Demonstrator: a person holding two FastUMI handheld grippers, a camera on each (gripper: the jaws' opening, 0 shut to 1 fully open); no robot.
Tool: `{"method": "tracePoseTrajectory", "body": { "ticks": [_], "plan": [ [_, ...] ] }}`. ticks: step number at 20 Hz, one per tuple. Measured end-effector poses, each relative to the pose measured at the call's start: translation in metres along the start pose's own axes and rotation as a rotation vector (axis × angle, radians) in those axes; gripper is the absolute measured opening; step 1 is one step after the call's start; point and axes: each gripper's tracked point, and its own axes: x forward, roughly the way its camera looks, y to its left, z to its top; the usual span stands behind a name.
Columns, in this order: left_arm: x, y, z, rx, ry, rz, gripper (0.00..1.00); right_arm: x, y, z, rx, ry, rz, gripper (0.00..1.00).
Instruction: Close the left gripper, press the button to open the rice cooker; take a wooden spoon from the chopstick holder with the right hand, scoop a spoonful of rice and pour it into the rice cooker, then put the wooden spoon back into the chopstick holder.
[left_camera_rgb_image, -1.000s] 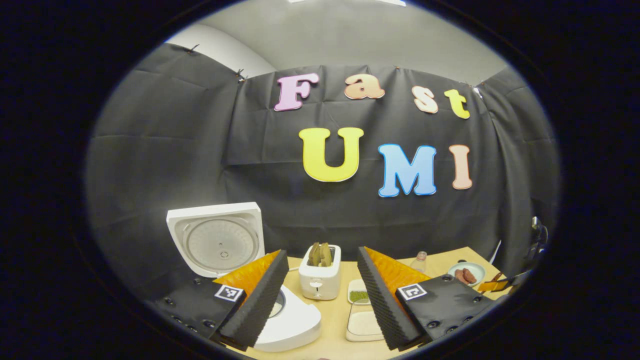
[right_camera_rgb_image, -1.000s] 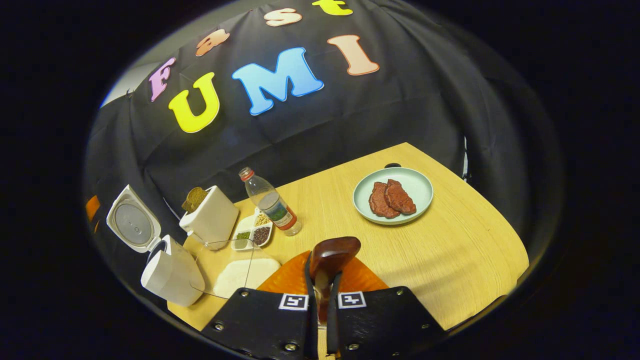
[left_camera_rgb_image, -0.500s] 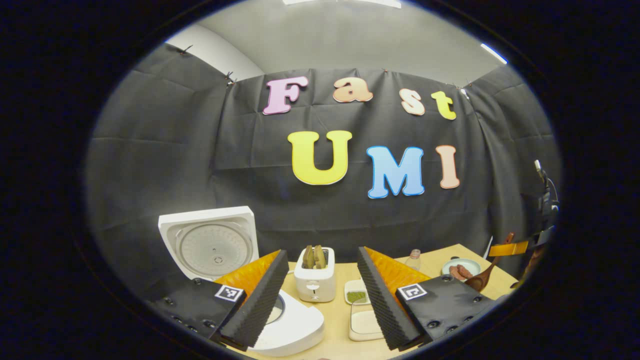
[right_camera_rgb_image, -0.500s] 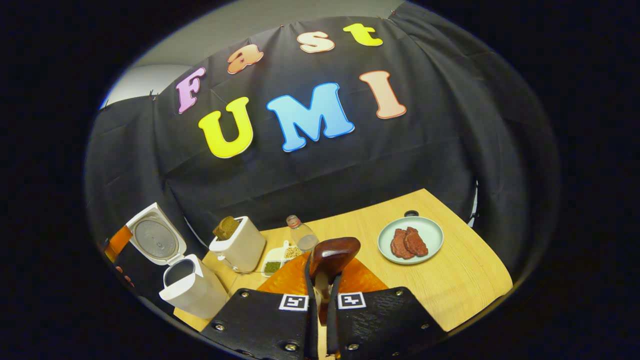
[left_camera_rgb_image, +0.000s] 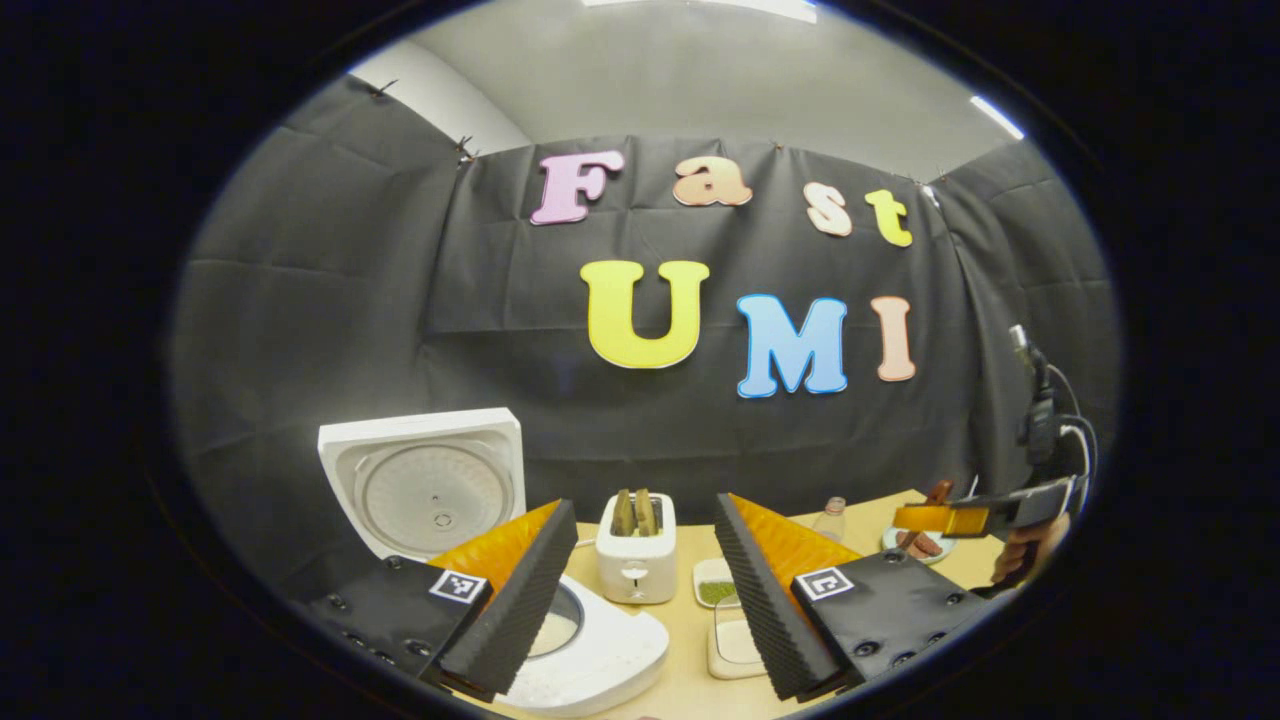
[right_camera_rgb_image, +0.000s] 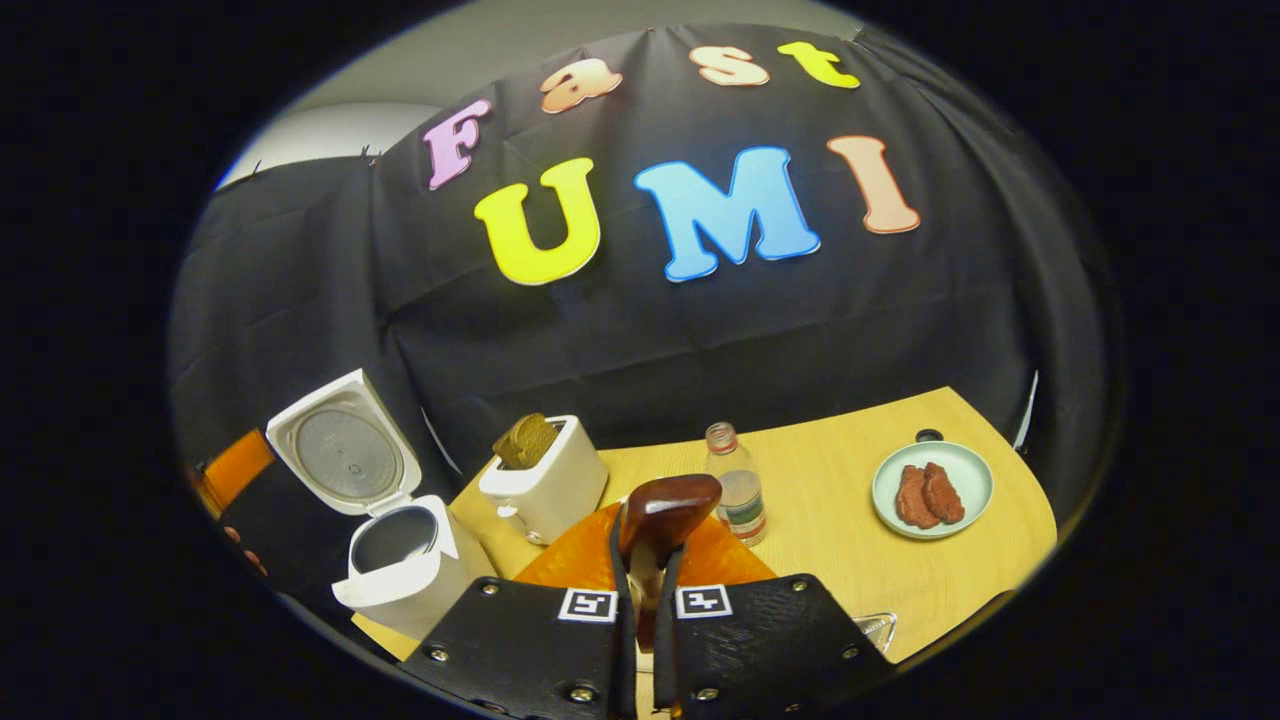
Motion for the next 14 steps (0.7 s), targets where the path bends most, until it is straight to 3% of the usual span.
{"method": "tracePoseTrajectory", "body": {
  "ticks": [8,10,14],
  "plan": [
    [0.004,0.021,-0.020,0.042,0.039,0.007,0.96,0.066,0.028,-0.082,-0.159,0.137,0.016,0.07],
    [0.008,0.030,-0.023,0.043,0.048,0.018,0.96,0.069,0.043,-0.106,-0.121,0.195,0.047,0.07],
    [0.012,0.042,-0.032,0.037,0.073,0.042,0.96,0.072,0.069,-0.113,-0.006,0.225,0.108,0.07]
  ]
}}
